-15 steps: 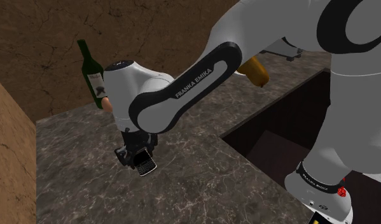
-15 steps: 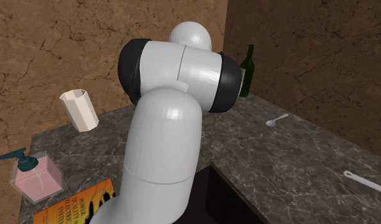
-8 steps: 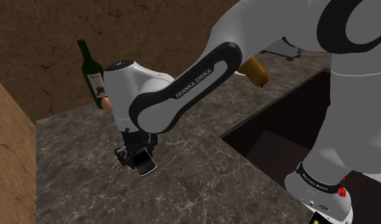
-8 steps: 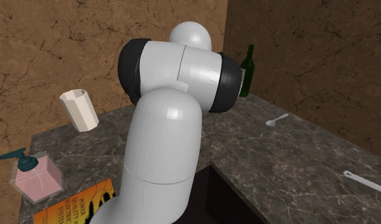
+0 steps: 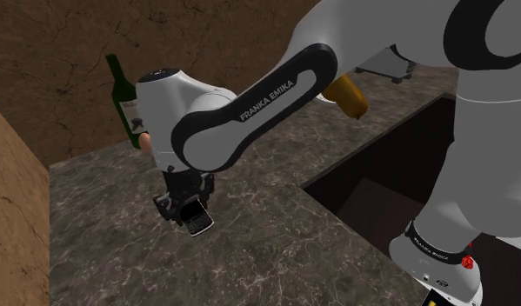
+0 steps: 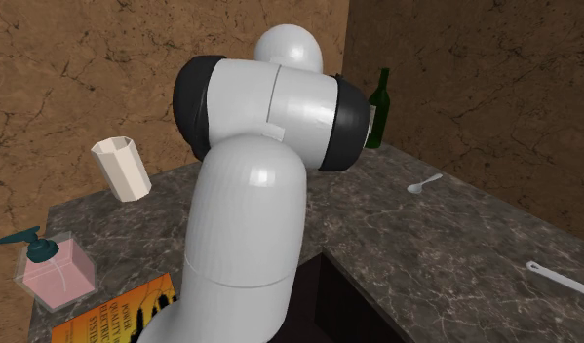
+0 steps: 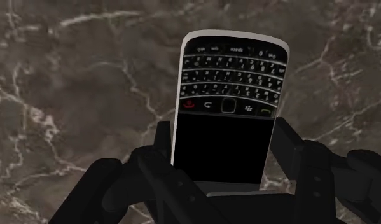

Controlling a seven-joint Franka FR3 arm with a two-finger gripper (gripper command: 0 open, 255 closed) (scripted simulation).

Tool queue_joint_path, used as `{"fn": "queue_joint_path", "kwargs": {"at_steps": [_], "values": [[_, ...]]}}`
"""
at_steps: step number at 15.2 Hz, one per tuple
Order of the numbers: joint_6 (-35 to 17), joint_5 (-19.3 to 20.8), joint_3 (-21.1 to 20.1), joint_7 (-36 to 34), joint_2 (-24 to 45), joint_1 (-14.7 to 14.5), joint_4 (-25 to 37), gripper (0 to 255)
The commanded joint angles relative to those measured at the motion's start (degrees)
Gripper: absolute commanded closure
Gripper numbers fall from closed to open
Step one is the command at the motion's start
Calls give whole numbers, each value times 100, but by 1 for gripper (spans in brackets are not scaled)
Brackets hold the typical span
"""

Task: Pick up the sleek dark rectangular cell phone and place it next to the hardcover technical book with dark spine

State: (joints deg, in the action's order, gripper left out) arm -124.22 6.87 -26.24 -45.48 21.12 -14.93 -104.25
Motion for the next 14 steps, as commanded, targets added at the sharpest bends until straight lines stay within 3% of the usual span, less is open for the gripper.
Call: {"fn": "queue_joint_path", "kwargs": {"at_steps": [1,12,14], "values": [[145,-43,-19,26,-76,17,74,255],[816,-203,-86,100,-371,60,479,255],[641,-377,-175,64,-779,90,-64,255]]}}
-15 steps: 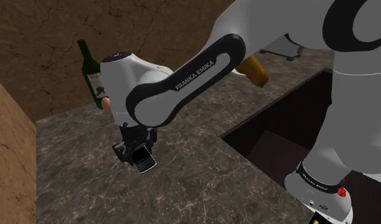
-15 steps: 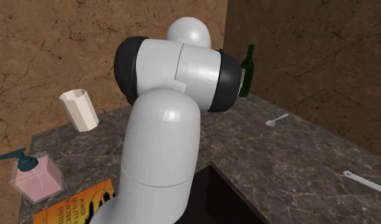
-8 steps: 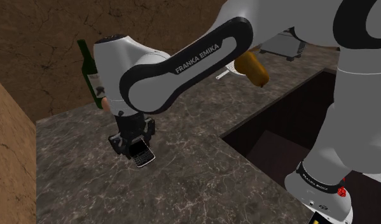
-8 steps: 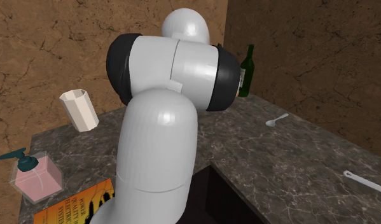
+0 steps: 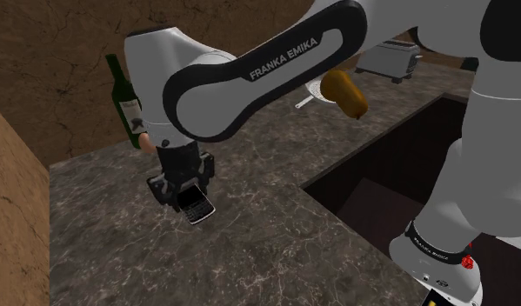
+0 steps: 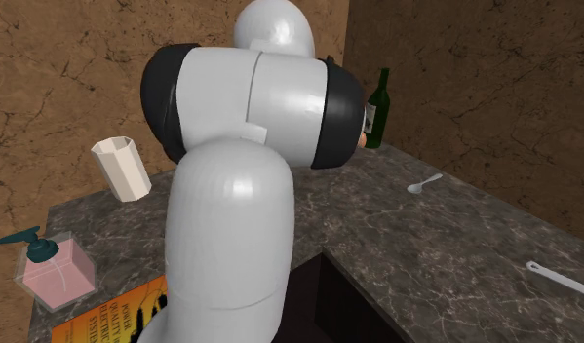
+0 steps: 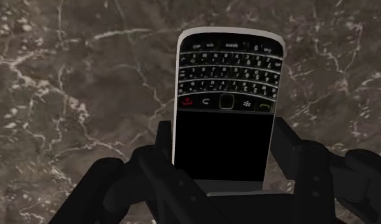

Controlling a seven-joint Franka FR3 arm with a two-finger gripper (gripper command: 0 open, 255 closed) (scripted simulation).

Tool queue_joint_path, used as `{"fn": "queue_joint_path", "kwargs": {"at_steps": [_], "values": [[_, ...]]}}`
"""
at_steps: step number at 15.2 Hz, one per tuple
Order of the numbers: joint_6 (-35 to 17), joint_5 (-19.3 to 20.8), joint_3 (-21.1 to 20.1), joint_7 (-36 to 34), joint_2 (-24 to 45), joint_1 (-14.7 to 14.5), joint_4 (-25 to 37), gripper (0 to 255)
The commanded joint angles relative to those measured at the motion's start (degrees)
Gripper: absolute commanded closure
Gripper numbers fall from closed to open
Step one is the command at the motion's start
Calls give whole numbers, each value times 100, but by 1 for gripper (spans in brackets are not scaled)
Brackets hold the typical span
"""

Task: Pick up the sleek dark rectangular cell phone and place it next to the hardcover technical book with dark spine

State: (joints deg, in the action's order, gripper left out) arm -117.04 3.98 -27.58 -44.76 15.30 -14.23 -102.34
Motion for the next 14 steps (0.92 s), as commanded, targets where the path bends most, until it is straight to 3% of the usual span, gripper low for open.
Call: {"fn": "queue_joint_path", "kwargs": {"at_steps": [1,8,14], "values": [[-154,-180,-84,-22,-399,27,-511,255],[-516,-941,-354,-70,-1772,-86,-2062,255],[-582,-1668,-526,-139,-2908,-444,-3110,255]]}}
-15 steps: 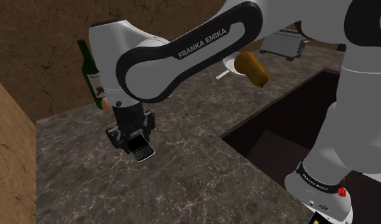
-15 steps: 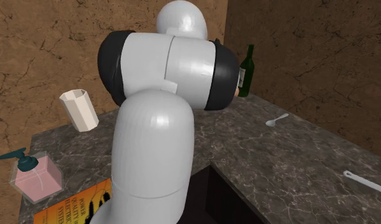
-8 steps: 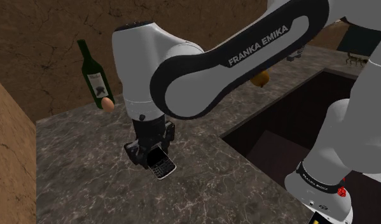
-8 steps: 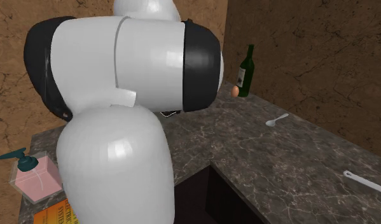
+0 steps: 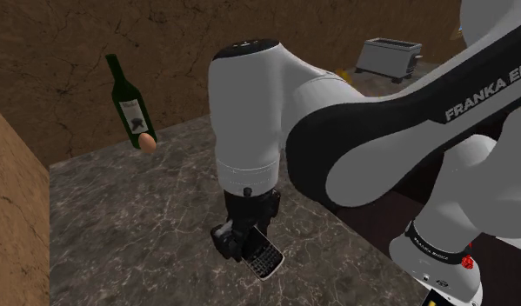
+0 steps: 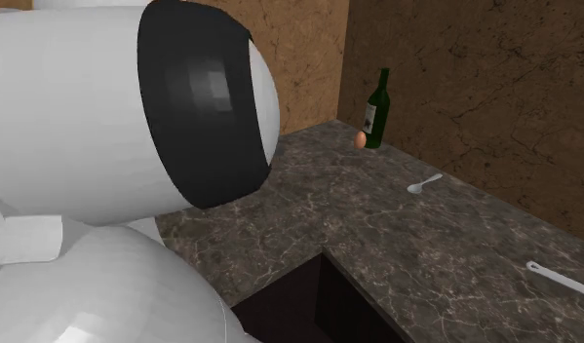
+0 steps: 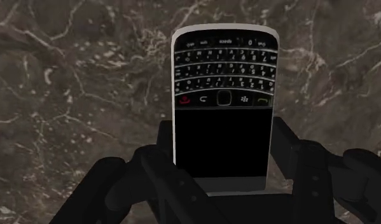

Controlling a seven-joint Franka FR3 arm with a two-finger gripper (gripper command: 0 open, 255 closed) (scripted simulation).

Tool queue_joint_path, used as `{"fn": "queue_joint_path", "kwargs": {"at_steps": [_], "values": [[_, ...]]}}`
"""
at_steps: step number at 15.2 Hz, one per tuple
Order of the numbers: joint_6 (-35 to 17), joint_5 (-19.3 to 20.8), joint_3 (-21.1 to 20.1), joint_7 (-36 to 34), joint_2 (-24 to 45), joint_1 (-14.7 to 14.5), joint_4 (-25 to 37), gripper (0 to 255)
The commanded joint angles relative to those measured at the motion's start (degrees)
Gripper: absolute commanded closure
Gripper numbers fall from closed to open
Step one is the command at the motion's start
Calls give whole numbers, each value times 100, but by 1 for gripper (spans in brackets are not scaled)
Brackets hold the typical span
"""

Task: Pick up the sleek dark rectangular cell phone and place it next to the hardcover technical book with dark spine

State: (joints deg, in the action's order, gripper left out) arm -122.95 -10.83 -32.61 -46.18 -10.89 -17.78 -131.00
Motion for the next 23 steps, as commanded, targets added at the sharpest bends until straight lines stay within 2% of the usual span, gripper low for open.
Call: {"fn": "queue_joint_path", "kwargs": {"at_steps": [1,10,16,17,23], "values": [[17,-306,-47,-21,-473,-172,-395,255],[306,-1289,-316,-493,-2015,-1112,-1477,255],[630,-1860,-604,-1076,-2878,-1844,-1901,255],[738,-2027,-718,-1295,-3108,-2072,-1981,255],[193,-2197,-970,-1251,-2866,-2069,-2280,255]]}}
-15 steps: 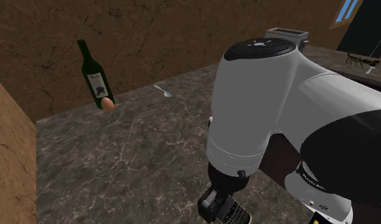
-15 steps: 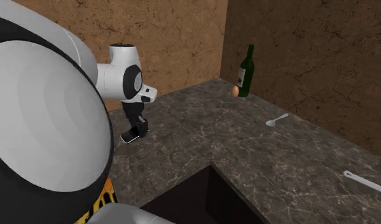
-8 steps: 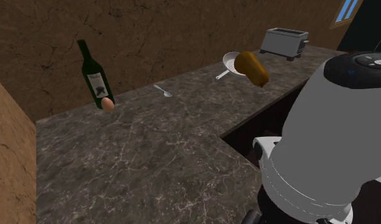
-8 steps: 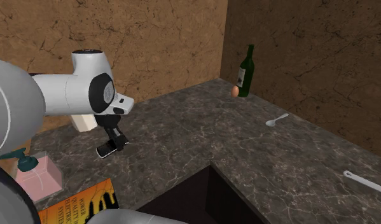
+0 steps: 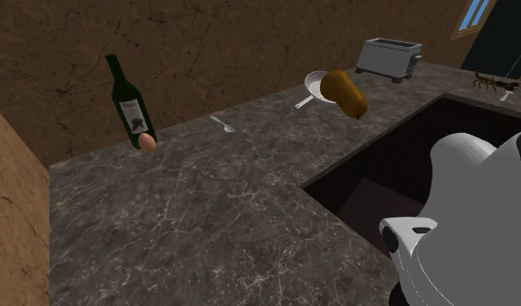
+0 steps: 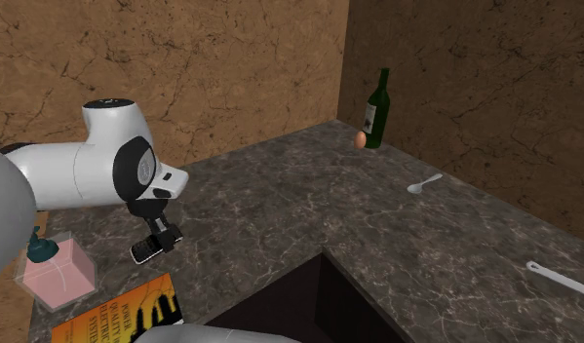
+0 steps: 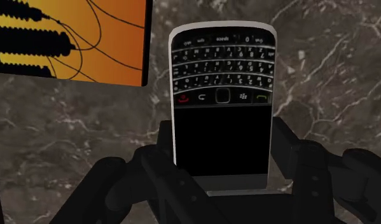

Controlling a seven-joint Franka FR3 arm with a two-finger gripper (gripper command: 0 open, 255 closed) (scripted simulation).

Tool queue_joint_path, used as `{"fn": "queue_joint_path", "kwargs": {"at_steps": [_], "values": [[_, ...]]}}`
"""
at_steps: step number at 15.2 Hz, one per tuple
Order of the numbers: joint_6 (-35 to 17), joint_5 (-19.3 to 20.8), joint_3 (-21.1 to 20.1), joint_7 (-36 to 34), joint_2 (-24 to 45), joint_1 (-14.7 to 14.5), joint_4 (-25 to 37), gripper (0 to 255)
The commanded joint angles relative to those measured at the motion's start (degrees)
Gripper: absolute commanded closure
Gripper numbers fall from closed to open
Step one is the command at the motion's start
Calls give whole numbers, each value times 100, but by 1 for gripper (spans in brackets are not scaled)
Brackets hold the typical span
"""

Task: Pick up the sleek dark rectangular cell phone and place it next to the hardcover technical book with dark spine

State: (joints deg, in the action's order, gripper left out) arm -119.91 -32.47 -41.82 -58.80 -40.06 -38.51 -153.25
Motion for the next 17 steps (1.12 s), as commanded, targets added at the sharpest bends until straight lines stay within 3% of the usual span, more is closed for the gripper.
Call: {"fn": "queue_joint_path", "kwargs": {"at_steps": [1,9,17], "values": [[-206,-60,-94,19,100,8,-101,255],[-973,-258,-467,67,559,78,-403,255],[-973,-258,-467,67,560,78,-403,255]]}}
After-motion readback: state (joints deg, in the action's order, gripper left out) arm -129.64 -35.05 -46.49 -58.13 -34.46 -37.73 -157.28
